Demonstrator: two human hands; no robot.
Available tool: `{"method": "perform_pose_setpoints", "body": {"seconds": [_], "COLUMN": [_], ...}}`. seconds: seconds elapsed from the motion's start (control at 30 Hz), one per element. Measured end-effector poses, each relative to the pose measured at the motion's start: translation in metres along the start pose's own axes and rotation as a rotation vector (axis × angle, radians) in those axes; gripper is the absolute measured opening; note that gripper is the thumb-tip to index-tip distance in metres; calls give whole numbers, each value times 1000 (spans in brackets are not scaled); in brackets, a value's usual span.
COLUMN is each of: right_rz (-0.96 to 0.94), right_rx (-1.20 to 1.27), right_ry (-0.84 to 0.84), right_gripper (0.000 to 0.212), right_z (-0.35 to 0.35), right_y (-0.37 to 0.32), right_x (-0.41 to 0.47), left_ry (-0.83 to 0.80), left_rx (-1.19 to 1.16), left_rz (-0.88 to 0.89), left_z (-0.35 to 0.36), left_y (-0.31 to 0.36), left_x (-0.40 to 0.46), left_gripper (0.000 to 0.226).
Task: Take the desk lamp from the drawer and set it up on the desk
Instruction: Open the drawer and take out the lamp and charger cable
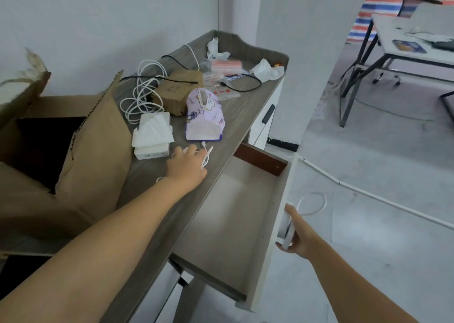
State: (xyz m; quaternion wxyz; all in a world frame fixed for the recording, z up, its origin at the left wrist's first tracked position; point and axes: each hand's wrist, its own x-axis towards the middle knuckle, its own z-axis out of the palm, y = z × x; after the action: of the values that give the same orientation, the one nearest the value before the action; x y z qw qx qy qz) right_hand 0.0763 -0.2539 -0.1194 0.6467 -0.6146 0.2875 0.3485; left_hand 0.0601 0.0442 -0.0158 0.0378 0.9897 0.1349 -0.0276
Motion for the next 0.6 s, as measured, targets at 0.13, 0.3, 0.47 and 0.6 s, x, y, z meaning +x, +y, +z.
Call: {"method": "perform_pose_setpoints", "body": {"seconds": [0.13,0.3,0.47,0.6], "right_rz": [-51,-69,-73,-68], "right_rx": [-42,-44,-49,-53], "right_ry": [-45,-69,-71,-110], "right_gripper": [65,68,75,77], "right_z": [40,101,137,158], "right_y": [-12,-32,-34,-35], "right_x": [-6,-10,-3,-4], "left_ry": [-7,-13,-34,-36], "left_rx": [27,45,29,42], "left_rz": [12,27,36,47], "left_z": [0,-3,-4,-4], "left_y": [-1,-1,-1,-2], "left_x": [0,0,2,2], "left_gripper": [47,49,47,47]}}
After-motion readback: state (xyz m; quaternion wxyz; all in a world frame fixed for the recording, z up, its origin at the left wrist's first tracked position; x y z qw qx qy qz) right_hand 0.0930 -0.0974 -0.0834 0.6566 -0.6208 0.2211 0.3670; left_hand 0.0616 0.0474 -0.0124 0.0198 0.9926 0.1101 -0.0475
